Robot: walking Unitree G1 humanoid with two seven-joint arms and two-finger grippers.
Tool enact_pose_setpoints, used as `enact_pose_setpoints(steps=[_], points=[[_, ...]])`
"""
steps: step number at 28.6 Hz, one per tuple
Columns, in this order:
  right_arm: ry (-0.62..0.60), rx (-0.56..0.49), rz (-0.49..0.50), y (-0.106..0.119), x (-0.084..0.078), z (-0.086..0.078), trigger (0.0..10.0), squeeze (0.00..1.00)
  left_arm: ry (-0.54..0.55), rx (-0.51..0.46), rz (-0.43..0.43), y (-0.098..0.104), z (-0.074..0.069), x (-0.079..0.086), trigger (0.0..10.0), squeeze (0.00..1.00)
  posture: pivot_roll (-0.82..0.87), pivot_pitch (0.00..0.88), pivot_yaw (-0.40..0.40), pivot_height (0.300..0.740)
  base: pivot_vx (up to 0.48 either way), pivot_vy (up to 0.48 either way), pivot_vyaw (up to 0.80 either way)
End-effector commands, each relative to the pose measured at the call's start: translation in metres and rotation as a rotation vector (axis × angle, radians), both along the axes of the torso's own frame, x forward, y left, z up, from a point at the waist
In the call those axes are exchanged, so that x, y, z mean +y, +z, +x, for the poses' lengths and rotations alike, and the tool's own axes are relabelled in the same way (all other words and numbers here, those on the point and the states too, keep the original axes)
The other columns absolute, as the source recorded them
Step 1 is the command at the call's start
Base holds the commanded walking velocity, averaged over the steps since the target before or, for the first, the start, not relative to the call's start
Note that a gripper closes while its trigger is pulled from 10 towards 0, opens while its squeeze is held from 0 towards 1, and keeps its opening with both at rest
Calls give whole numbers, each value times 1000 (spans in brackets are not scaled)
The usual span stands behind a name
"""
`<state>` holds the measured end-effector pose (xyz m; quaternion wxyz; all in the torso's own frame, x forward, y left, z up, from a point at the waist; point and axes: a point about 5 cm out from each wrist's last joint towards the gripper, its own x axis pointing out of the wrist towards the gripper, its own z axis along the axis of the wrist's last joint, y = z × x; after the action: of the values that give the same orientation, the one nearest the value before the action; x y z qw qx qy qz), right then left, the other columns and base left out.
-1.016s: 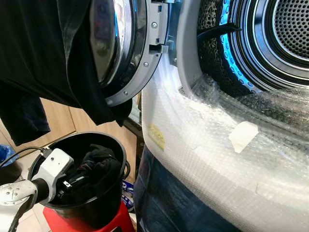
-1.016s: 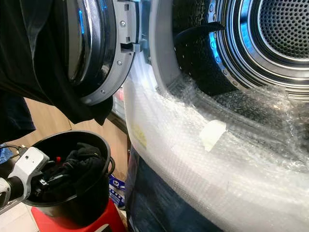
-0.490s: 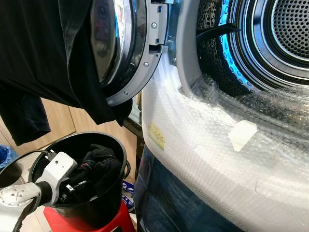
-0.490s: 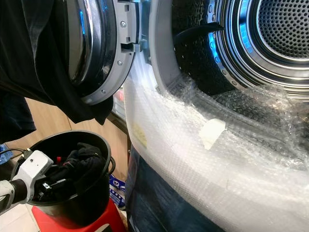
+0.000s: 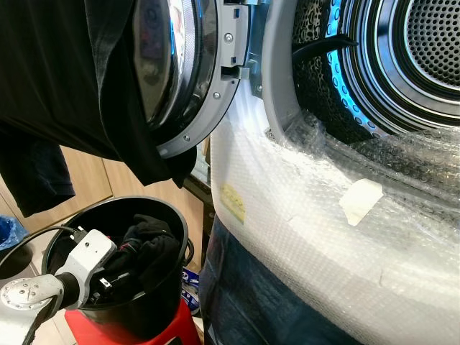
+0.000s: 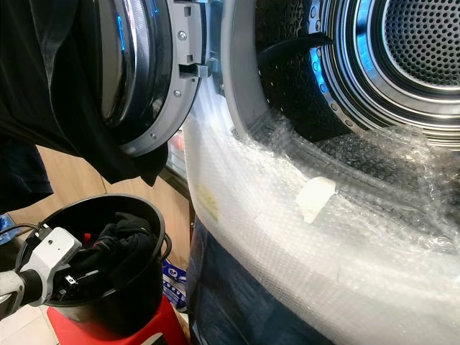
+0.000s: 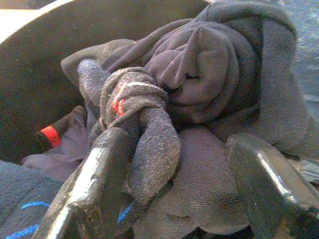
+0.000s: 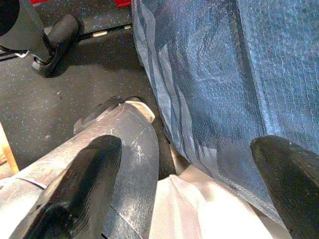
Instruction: Clothes washing
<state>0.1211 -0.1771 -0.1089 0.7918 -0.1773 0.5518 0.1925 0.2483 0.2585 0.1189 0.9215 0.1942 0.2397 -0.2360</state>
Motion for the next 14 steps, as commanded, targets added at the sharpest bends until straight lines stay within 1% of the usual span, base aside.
enact_pose_setpoints(steps=[1, 2, 6, 7, 8, 9, 13, 14], points=[[6, 22, -3, -2, 0, -6, 10000, 0, 20, -1, 30, 0, 0, 7, 8980, 0, 302, 0, -59, 740, 0, 0, 0], [7, 22, -3, -2, 0, -6, 10000, 0, 22, -1, 31, 0, 0, 7, 8824, 0, 302, 0, -59, 740, 0, 0, 0], [8, 19, -2, -2, 1, -6, 10000, 0, 13, 8, 29, -2, 0, 6, 9020, 0, 298, 0, -56, 740, 0, 0, 0], [10, 19, -3, -2, 1, -6, 10000, 0, 12, 9, 31, -2, -1, 6, 7176, 0, 298, 0, -56, 740, 0, 0, 0], [10, 20, -3, -2, 1, -7, 10000, 0, 12, 11, 31, -3, -1, 6, 4039, 0, 298, 0, -57, 740, 0, 0, 0], [11, 21, -3, -2, 1, -7, 10000, 0, 10, 15, 30, -4, -1, 6, 0, 0, 298, 0, -57, 740, 0, 0, 0], [20, 23, -6, -3, 1, -8, 10000, 0, -1, 28, 21, -9, -3, 4, 0, 0, 303, 0, -61, 740, 0, 0, 0], [8, 23, -5, -3, 1, -9, 10000, 0, 12, 29, 22, -11, -5, 5, 0, 0, 307, 0, -64, 740, 0, 0, 0]])
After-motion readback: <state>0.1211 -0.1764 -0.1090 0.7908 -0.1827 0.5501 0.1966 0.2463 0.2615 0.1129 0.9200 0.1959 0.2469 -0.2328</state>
